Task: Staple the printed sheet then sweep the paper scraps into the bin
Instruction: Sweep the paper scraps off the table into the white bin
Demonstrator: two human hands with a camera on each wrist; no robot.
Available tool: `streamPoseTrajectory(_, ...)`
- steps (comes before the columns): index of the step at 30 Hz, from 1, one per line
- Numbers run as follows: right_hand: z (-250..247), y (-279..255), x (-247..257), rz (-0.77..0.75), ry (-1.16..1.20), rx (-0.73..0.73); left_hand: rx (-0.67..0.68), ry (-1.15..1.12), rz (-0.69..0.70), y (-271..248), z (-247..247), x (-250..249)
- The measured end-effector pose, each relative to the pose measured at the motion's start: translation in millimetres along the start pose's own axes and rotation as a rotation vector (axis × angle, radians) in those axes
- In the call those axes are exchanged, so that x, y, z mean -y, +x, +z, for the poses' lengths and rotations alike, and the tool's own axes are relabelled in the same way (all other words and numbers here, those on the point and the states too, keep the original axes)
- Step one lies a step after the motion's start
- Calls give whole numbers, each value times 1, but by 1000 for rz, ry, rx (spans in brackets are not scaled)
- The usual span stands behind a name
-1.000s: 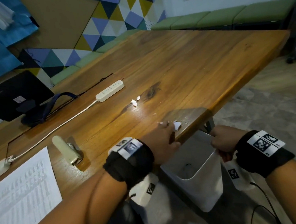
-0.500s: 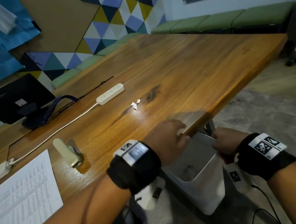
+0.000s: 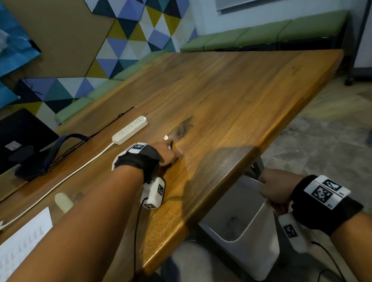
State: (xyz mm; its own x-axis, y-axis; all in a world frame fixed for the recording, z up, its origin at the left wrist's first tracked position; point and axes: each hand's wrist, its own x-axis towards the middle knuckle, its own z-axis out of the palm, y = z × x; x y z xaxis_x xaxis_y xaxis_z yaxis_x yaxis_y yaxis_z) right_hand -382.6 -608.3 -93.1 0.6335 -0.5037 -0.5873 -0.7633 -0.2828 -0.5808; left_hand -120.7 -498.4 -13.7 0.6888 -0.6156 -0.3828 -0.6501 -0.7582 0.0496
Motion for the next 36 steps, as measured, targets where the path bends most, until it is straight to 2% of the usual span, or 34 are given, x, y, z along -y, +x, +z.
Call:
streamPoseTrajectory(5,-2,1,-3,2,68,-6,-64,138,96,-23,16,-14)
streamPoseTrajectory(8,-3,2,-4,-6,59,-16,-6,117,227,-67,34,-33)
streamPoseTrajectory(14,-3,2,-4,2,32,-29,-18,138,473,-129,74,-59)
streamPoseTrajectory(18,-2,1,-4,-2,33,-50,-51,125,573,-155,82,-70)
streamPoseTrajectory(21,-2,1,-4,-8,31,-30,27,115,597,-168,78,-74)
streamPoseTrajectory(23,-3,1,-4,-4,27,-25,-9,53,607,-163,68,-70)
streamPoseTrajectory(25,-3,2,-4,-7,21,-31,-99,-58,541,-149,52,-62)
streamPoseTrajectory(29,-4,5,-2,-4,12,-29,-223,-140,263,-100,9,-33)
streamPoseTrajectory(31,-3,5,-1,3,-7,-24,-216,-119,172,-71,-6,-15)
streamPoseTrajectory(36,-1,5,-2,2,8,-22,-81,41,16,-9,-18,11)
